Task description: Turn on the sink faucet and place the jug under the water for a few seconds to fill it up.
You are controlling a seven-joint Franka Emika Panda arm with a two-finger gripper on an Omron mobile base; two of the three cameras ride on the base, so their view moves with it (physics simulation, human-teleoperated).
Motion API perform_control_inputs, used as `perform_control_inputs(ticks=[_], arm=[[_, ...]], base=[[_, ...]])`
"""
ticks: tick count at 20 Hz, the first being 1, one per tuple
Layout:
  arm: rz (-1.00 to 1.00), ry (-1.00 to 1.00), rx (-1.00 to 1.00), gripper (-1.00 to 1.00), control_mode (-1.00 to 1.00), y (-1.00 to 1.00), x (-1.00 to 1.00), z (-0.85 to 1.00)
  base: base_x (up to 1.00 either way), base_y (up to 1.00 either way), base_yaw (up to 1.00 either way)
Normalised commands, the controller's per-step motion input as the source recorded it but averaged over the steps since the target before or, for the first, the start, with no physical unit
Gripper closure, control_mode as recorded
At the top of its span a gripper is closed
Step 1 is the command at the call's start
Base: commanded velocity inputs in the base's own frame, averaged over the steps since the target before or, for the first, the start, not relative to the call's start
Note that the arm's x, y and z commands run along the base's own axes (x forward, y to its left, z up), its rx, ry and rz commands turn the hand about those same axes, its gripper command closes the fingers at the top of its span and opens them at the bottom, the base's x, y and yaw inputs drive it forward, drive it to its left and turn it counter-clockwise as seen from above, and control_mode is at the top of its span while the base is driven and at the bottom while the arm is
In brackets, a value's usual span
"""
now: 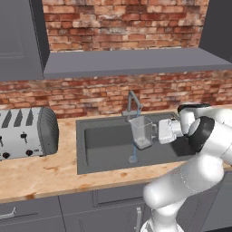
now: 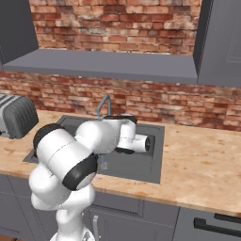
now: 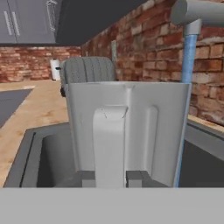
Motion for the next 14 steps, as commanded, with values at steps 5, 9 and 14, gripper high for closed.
perform_control_inputs(ticks=[5, 9, 14], arm=[[0.13, 0.00, 0.06, 1.00, -1.00, -0.06, 0.43, -0.26], [0.09, 0.00, 0.06, 1.00, -1.00, -0.21, 0.44, -0.16], [0.06, 0.00, 0.05, 1.00, -1.00, -0.11, 0.40, -0.17]], base=[[0.00, 0.00, 0.00], [0.00, 0.00, 0.00], [0.00, 0.00, 0.00]])
